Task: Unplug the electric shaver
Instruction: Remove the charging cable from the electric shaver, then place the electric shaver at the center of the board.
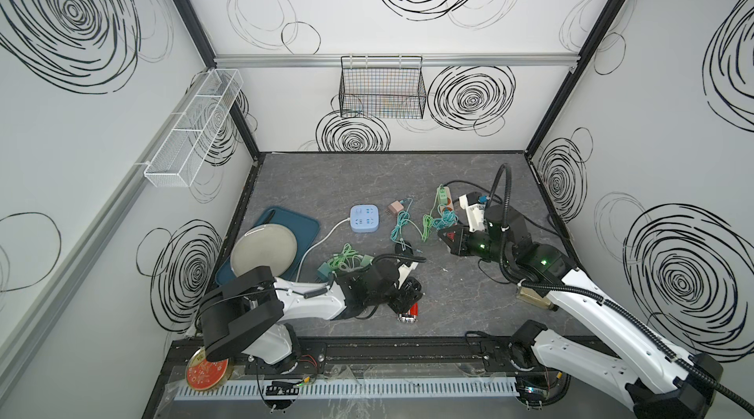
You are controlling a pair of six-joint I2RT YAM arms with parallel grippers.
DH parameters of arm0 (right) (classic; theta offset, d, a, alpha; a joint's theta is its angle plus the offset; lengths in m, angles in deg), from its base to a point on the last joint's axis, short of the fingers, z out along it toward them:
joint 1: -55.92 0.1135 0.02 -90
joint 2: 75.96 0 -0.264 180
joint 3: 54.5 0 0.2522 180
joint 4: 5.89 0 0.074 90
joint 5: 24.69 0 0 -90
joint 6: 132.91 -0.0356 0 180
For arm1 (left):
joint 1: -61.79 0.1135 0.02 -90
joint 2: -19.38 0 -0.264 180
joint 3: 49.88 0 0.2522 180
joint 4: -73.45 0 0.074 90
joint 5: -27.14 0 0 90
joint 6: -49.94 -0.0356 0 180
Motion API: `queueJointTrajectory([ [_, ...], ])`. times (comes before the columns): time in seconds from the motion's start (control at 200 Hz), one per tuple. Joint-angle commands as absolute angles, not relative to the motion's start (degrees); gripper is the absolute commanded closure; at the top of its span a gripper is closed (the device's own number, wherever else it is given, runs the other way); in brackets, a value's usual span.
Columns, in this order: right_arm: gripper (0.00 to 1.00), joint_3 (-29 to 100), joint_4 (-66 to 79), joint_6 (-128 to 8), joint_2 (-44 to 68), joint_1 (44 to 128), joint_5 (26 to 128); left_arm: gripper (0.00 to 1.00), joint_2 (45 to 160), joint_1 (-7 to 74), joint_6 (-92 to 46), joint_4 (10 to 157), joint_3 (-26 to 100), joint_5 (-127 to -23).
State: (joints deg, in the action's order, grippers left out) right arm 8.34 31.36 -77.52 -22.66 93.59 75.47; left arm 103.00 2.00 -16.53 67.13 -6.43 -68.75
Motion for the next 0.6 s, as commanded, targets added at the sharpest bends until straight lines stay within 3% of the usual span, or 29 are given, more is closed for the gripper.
queueJointTrajectory([
  [0.0, 0.94, 7.2, 34.9, -76.5, -21.7, 92.6, 74.2, 0.74, 100.1, 0.0, -13.4, 69.3, -2.6, -65.1],
  [0.3, 0.94, -1.7, 35.1, -76.4, -23.9, 85.9, 78.1, 0.76, 103.4, -11.4, 2.3, 86.2, 8.9, -50.9],
  [0.595, 0.94, -5.5, 33.7, -75.6, -27.0, 83.3, 78.7, 0.74, 115.8, -19.8, 18.6, 102.1, 25.2, -42.8],
])
